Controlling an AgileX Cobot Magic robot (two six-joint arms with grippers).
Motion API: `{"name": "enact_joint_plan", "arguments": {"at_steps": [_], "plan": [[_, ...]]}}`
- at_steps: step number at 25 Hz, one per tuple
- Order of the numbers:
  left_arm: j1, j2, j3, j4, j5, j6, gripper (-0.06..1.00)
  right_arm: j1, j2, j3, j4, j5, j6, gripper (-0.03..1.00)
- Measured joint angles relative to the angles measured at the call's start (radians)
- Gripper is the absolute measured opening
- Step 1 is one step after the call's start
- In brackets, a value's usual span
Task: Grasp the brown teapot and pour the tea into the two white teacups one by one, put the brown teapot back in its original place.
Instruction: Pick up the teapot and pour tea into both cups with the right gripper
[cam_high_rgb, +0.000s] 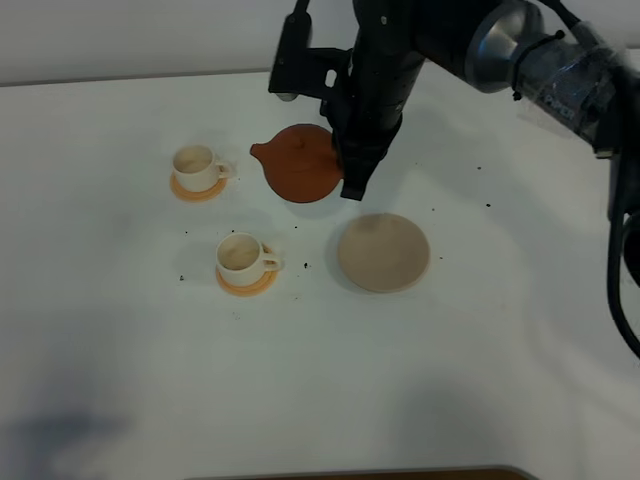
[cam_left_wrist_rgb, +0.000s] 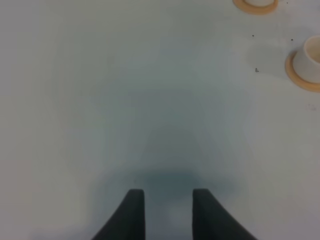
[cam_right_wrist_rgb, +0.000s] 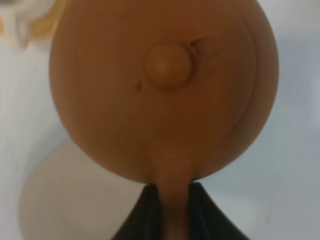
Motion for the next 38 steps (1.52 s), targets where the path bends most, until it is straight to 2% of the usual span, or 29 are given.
{"name": "enact_joint_plan", "arguments": {"at_steps": [11,16,38], "plan": [[0.0,0.0,0.0,0.0,0.0,0.0,0.28,0.052,0.237,-0.361,-0.062,0.075,0.062,0.13],[0.0,0.0,0.0,0.0,0.0,0.0,0.28,0.064,0.32,-0.468,-0.11,0.085,0.071,0.13],[0.0,0.0,0.0,0.0,0.0,0.0,0.28,0.072,0.366,-0.488,-0.301,-0.085,0.098,0.13]]}}
